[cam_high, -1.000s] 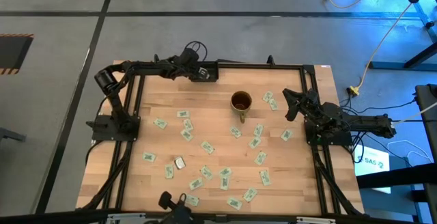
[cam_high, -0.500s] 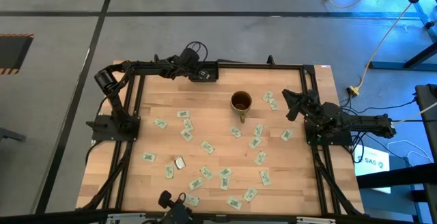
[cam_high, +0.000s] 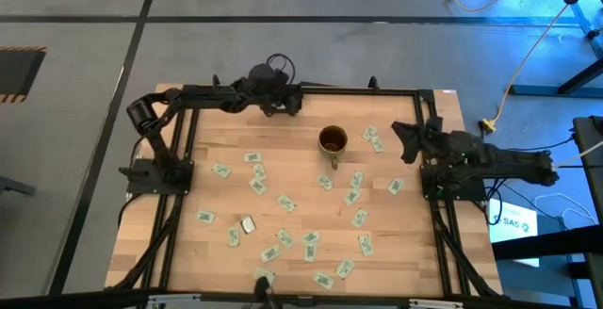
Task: Pick and place Stevia / Truvia into bins
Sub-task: Put the stevia packet into the black container
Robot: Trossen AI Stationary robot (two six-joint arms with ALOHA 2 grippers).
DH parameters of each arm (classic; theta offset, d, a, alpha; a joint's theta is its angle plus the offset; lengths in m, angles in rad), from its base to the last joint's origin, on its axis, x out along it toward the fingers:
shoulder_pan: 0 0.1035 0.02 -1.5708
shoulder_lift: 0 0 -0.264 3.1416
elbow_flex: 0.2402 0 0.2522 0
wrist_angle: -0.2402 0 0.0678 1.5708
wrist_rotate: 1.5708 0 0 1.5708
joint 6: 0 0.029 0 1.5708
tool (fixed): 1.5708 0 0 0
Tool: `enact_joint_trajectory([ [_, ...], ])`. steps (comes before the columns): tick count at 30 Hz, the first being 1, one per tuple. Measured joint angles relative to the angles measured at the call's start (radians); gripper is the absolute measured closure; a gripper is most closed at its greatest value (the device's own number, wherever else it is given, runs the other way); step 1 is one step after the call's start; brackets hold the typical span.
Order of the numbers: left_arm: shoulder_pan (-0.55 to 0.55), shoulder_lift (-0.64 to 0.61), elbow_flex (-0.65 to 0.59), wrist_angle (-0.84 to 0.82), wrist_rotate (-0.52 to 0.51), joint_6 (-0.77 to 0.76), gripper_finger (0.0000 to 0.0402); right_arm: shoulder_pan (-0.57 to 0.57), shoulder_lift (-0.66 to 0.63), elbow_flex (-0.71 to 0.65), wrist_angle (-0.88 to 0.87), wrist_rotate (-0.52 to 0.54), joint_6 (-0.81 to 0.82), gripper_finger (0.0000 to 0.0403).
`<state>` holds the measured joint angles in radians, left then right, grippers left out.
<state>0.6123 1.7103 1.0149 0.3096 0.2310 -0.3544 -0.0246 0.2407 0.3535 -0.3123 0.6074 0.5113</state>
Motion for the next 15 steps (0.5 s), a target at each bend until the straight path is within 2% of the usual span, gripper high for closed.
enact_joint_trajectory([
  [5,-0.065,-0.055,0.0,0.159,0.087,-0.002,0.0354,-0.037,0.252,0.197,-0.269,-0.044,0.207,0.0331],
  [10,-0.126,-0.118,0.0,0.164,0.103,-0.002,0.0354,-0.132,0.525,0.35,-0.372,-0.171,0.24,0.0331],
  [15,-0.181,-0.153,0.0,0.156,0.101,-0.001,0.0354,-0.295,0.77,0.463,-0.5,-0.298,0.259,0.0331],
])
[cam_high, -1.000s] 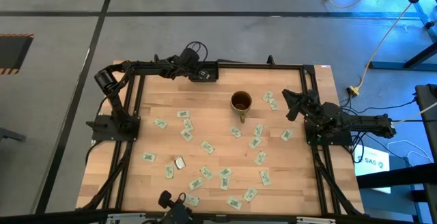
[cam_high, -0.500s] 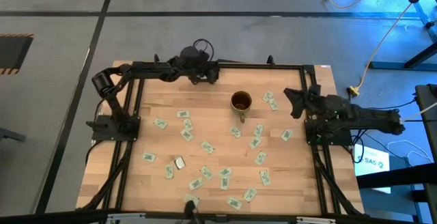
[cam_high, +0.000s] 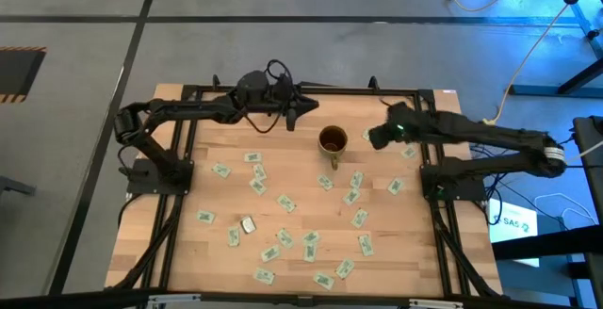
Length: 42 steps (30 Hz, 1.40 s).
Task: Pick and place Stevia / Truvia into bins
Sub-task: Put the stevia packet into the black container
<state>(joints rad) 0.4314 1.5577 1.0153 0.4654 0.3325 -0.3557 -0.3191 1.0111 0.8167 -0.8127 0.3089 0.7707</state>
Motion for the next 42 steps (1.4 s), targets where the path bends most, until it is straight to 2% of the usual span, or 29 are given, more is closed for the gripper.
enact_joint_trajectory([
  [8,-0.054,-0.03,0.0,-0.173,-0.002,0.01,0.0355,-0.208,0.254,0.009,0.009,-0.089,-0.19,0.0331],
  [13,-0.084,-0.031,0.0,-0.28,-0.003,0.013,0.0355,-0.299,0.35,0.01,0.106,-0.108,-0.276,0.0331],
  [20,-0.121,-0.031,-0.001,-0.312,-0.021,0.019,0.0354,-0.413,0.457,0.01,0.168,-0.228,-0.317,0.0331],
  [27,-0.142,-0.031,-0.001,-0.311,-0.022,0.019,0.0354,-0.432,0.525,0.01,0.229,-0.263,-0.387,0.0331],
  [42,-0.144,-0.031,-0.001,-0.31,-0.026,0.02,0.0354,-0.433,0.681,0.02,0.234,-0.264,-0.387,0.0331],
])
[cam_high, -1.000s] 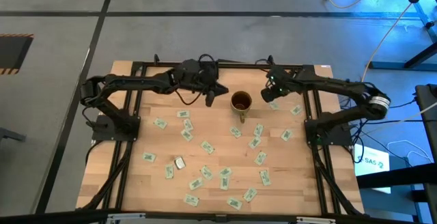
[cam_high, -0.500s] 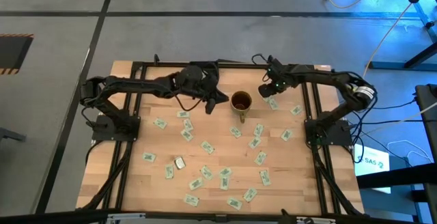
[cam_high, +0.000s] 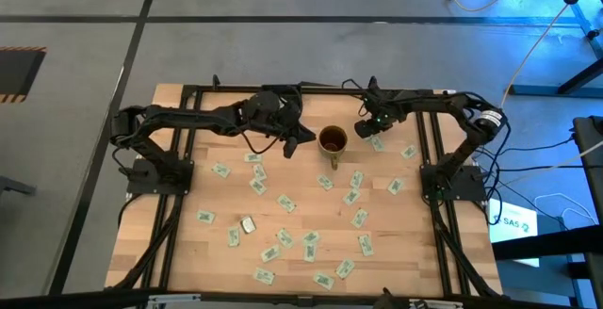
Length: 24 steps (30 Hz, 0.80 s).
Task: Pick and place Stevia / Truvia into bins
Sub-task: Put the stevia packet into the black container
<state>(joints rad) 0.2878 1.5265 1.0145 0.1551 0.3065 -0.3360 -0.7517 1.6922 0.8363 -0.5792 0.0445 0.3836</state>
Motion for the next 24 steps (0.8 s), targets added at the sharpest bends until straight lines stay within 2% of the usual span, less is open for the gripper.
enact_joint_trajectory([
  [5,0.0,0.0,0.0,0.0,-0.002,0.001,0.0355,0.0,0.014,0.002,0.001,-0.002,-0.011,0.0342],
  [12,0.0,0.0,0.0,0.0,-0.004,0.001,0.0355,-0.005,0.015,0.0,0.016,0.007,-0.051,0.0395],
  [18,0.0,0.0,0.0,-0.002,0.0,0.0,0.0355,-0.005,0.004,0.0,0.016,0.009,-0.071,0.0397],
  [24,0.0,-0.005,0.0,-0.033,0.0,0.008,0.0355,-0.006,-0.096,0.056,-0.009,0.014,-0.101,0.0401],
])
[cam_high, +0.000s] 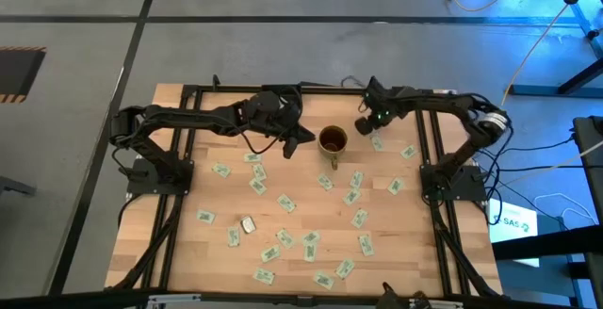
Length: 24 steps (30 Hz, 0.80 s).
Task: Pick and place Stevia / Truvia into bins
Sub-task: Put the stevia packet into the black container
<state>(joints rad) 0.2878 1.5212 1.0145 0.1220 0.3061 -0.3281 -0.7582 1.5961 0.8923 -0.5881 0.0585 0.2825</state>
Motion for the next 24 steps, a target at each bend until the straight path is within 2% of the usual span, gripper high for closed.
enact_joint_trajectory([
  [6,0.004,-0.017,0.0,-0.109,-0.053,0.059,0.0355,0.001,-0.093,0.104,-0.049,0.0,-0.006,0.0401],
  [11,0.004,-0.026,0.0,-0.215,-0.191,0.109,0.0355,0.04,-0.132,0.207,-0.069,-0.007,-0.003,0.0402],
  [16,0.015,-0.026,0.0,-0.235,-0.301,0.086,0.0351,0.135,-0.143,0.326,-0.065,-0.01,-0.027,0.0402],
  [21,0.051,-0.027,-0.001,-0.209,-0.306,-0.052,0.0331,0.269,-0.144,0.387,-0.014,-0.004,-0.054,0.0403],
  [24,0.07,-0.027,0.0,-0.192,-0.255,-0.124,0.0317,0.339,-0.143,0.388,0.032,0.043,-0.057,0.0403],
])
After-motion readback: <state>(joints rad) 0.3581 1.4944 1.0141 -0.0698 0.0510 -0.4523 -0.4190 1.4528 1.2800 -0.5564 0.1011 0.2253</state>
